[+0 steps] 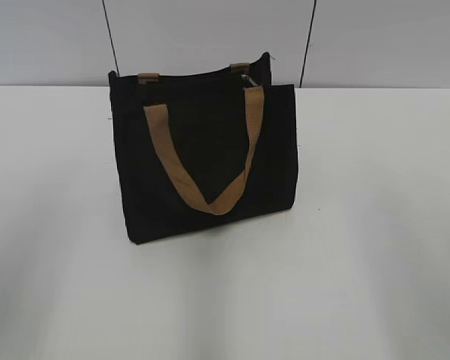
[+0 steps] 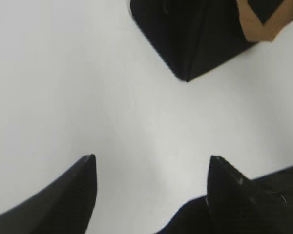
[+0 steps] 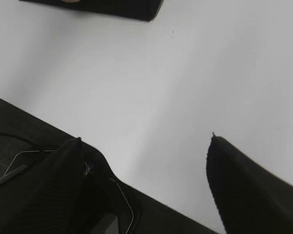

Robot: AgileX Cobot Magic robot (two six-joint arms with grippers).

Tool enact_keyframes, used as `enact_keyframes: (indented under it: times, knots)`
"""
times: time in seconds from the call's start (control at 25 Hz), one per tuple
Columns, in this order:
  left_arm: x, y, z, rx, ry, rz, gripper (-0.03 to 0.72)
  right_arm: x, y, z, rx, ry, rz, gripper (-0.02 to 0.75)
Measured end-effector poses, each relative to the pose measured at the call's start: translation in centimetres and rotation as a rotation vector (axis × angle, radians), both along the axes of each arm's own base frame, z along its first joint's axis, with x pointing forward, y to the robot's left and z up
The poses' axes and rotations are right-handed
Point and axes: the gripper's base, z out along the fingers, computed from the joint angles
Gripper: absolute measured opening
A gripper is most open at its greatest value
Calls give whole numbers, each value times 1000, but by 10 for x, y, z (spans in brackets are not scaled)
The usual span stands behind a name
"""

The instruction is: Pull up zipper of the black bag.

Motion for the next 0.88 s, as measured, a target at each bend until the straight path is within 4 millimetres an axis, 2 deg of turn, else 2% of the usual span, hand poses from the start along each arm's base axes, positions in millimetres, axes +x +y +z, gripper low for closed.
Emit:
enact_keyframes:
  times: [0.12,0.28,0.36,0.44,0.6,0.88]
  knots:
    - [-33,22,6,-8,-45,-42,526,-19,-6,-21,-9,20,3,596]
    - [-69,46,-8,-31,-98,-66,526,-50,-15,-48,-15,29,11,596]
    - [-83,57,-17,-41,-131,-78,526,-62,-18,-55,-11,11,14,596]
    - [-95,65,-17,-72,-201,-95,526,-71,-21,-58,-3,-21,16,596]
    - [-105,70,-18,-113,-297,-119,520,-79,-24,-57,3,-81,15,596]
    - [-104,67,-21,-111,-298,-159,483,-78,-26,-59,-24,-95,15,596]
